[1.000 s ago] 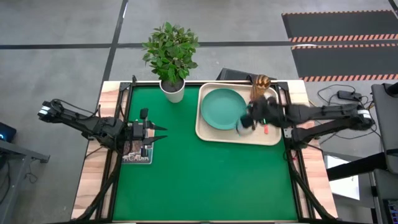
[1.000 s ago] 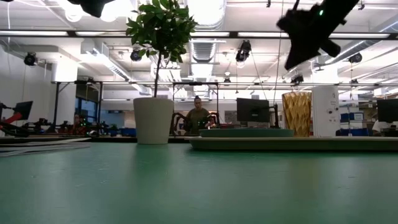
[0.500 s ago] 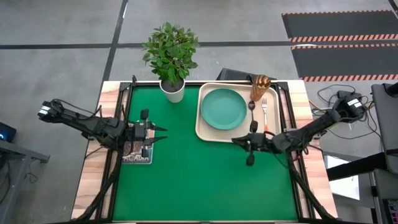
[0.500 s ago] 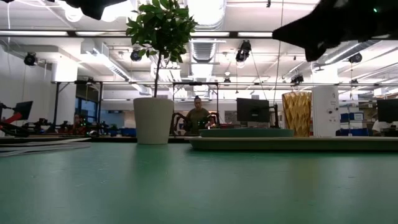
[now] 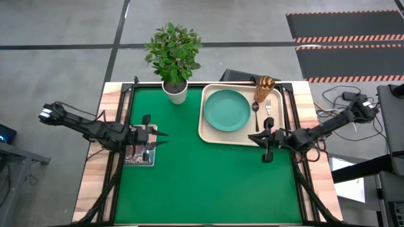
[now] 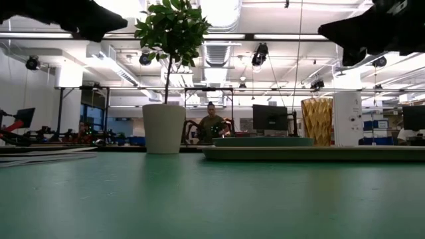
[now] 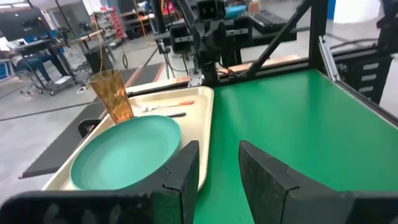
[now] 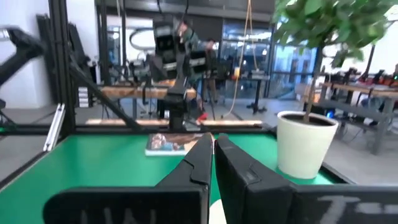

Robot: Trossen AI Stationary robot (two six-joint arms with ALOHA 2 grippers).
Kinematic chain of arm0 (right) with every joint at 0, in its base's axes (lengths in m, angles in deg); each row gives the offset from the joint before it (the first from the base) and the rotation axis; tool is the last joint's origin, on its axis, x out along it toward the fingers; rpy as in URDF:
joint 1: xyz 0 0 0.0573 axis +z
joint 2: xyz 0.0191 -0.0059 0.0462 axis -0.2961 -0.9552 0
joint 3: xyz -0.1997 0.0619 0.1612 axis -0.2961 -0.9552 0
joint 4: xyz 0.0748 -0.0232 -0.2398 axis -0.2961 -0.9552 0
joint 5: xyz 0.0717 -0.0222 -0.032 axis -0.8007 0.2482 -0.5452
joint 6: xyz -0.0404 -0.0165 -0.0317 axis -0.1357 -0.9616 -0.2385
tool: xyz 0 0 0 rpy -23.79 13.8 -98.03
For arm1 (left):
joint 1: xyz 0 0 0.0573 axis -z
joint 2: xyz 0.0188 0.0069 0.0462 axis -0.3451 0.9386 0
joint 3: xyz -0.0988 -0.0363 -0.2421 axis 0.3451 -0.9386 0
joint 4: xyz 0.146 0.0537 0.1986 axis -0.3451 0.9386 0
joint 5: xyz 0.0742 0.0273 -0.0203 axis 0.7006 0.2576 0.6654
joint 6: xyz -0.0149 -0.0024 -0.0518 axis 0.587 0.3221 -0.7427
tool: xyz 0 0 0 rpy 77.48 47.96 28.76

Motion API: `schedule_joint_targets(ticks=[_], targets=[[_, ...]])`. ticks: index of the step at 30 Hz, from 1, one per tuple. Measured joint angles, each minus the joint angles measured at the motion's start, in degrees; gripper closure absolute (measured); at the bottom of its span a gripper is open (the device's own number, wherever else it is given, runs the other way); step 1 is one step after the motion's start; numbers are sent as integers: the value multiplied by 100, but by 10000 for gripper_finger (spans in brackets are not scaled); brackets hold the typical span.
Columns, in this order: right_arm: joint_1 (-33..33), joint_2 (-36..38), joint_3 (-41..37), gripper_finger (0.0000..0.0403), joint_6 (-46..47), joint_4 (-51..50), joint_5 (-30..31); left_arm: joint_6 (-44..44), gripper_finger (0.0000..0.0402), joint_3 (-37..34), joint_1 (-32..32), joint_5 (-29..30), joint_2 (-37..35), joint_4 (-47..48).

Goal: Pick and place plate/cup/fork/spoon on tray
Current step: Return to Home Position

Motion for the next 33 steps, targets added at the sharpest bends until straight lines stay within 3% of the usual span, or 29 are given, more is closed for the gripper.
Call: schedule_joint_targets(ticks=[11, 22, 29, 33], targets=[[-25, 1317, -289, 394, -344, -702, 26, -33, 315, -746, 0, -11, -1446, -132], [-144, 2386, -226, 394, -470, -2016, 261, -132, 398, -1318, 0, -204, -2831, -112], [-142, 3206, -221, 394, -467, -2949, 474, -96, 401, -1668, 0, -241, -3462, -125], [-140, 3718, -216, 394, -390, -3556, 475, -136, 401, -1822, 0, -255, -3461, -138]])
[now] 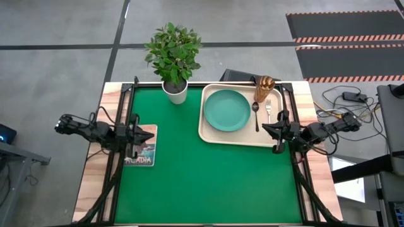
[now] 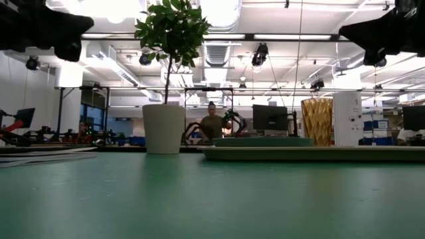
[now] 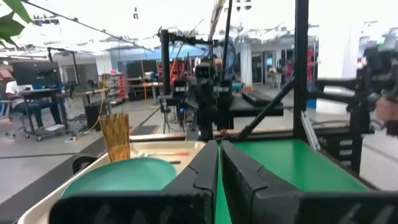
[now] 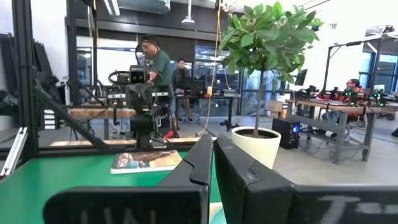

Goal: Pick and place plate/cup/fork/spoon on tray
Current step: Return to Home Position

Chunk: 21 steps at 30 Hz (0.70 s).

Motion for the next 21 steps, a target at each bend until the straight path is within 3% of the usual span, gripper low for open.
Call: schedule_joint_targets(ticks=[9, 15, 21], targets=[[0, 270, -2, 394, 415, -1271, 61, 3, 401, -469, 0, -276, 0, -120], [0, 106, 0, 394, 263, -1416, -164, 129, 402, -479, -2, -303, 124, -157], [1, 77, -2, 394, 214, -1377, -123, 460, 402, -479, -2, 493, 135, -178]])
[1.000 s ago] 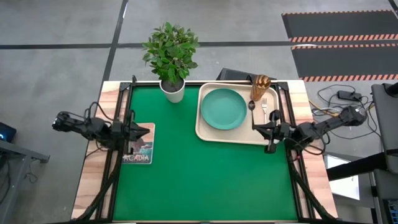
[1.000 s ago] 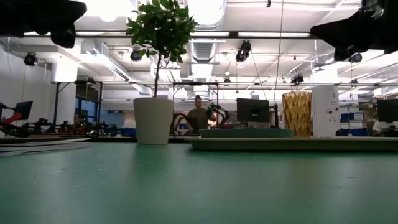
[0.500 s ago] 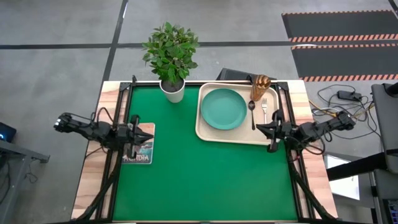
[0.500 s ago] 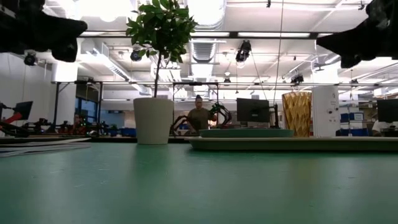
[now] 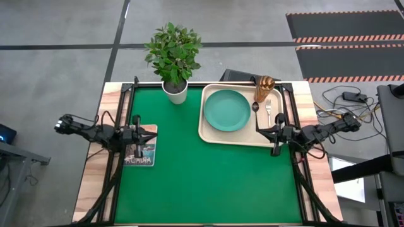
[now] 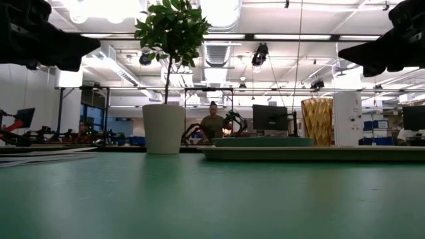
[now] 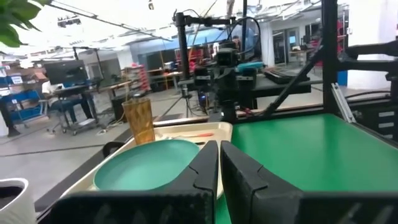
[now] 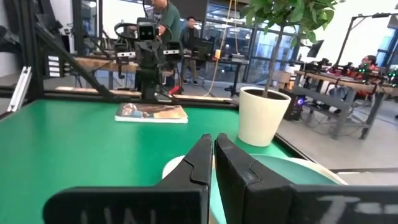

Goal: Pick and place plate/cup/fork/spoon on tray
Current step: Return to Home Position

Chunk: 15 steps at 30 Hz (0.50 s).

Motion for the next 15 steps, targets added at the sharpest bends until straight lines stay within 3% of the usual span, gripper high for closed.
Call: schedule_joint_targets(ticks=[15], targets=[[1, -2, -4, 394, 916, 4, -28, -3, 402, -4, 0, 13, 295, 3]])
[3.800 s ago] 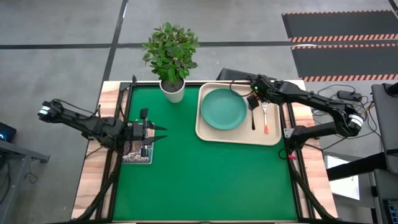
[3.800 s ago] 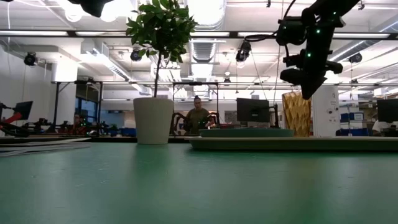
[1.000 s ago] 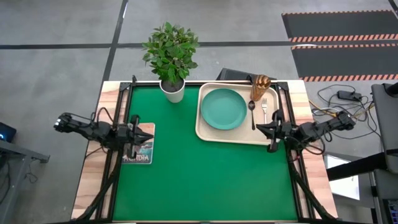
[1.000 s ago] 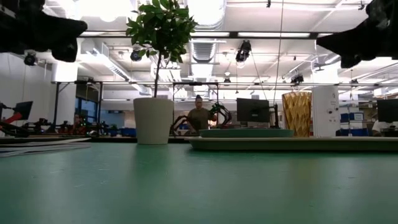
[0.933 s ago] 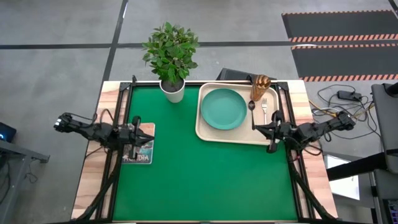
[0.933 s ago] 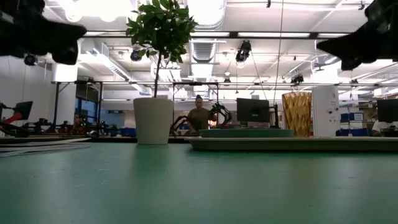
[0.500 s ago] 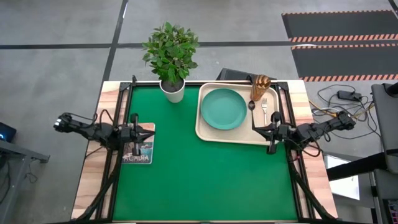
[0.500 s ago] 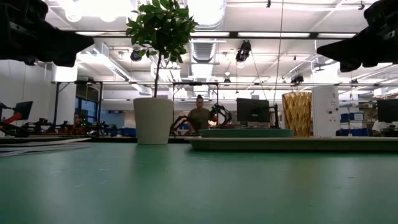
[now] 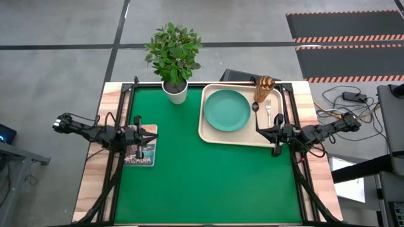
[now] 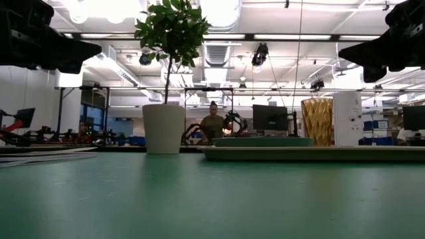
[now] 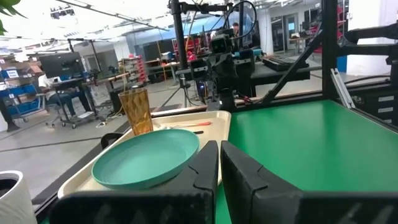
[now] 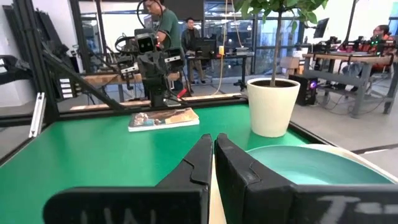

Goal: Pick and place plate/cup/fork/spoon on tray
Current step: Return to Home Position

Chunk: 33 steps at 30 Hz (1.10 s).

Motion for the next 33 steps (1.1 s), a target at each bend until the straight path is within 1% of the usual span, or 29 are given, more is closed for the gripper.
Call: schedule_joint_targets(ticks=[33], targets=[[0, -2, -4, 394, -4, 2, -1, -2, 402, -7, 0, 4, 785, -2]])
